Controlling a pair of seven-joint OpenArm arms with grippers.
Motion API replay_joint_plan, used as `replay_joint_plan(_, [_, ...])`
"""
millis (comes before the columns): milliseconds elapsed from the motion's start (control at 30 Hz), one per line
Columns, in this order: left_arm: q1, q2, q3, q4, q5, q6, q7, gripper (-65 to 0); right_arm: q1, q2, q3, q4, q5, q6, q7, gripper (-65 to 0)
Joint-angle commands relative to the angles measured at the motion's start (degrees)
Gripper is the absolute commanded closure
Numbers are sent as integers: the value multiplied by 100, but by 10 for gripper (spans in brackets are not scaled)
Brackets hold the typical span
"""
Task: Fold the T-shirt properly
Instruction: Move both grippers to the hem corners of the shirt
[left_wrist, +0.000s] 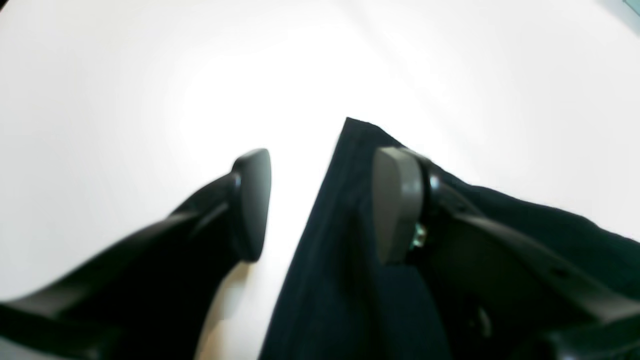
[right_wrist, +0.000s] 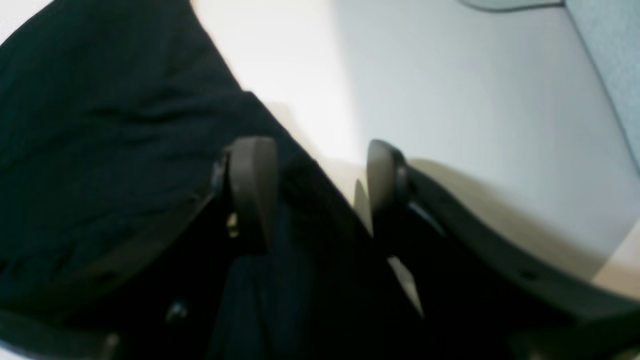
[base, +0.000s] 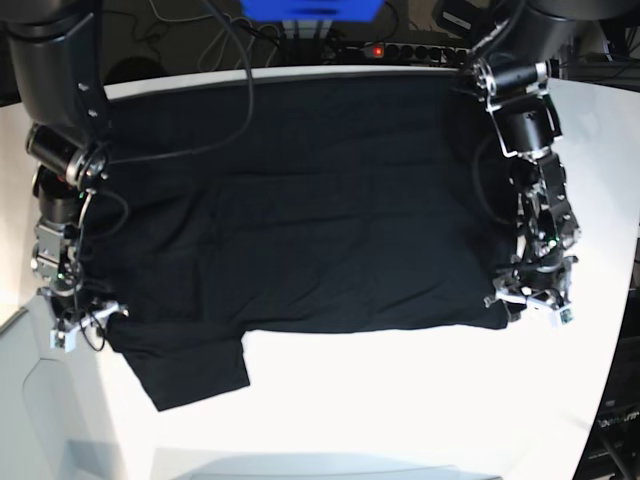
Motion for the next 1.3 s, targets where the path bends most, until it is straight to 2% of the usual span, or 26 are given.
replay_joint_plan(0, [-191,-81,-8,-5,-20,-14,-114,-317,78,47,0,69,40,-7,108,-299])
replay_joint_plan(267, [-534,-90,54,-674,-2,-23,-114,-317,-115,-76,0,69,40,11,117,-297])
replay_joint_plan(400, [-569,-90,344,-691,349,-23,-132,-317,-115,-85,0,69,40,11,108,-296])
replay_joint_plan(567, [-692,-55,397,-735,455,-5,-141,-317,-115,-85,0,69,40,20,82,-296])
replay_joint_plan(800, [-939,-46,397,-1597,446,-23,-141,-317,-115,-85,0,69,40,20,64,-296])
replay_joint_plan(1100, [-939,-46,406,-1702,446,-23,-141,-305,-115,-85,-17,69,40,20,64,-281])
replay_joint_plan(1167, [-921,-46,414,-1711,446,-23,-132,-243,-115,-85,-246,69,40,20,64,-228])
replay_joint_plan(1267, [-921,-37,414,-1711,446,-23,-123,-72,-115,-85,-747,69,48,20,64,-88])
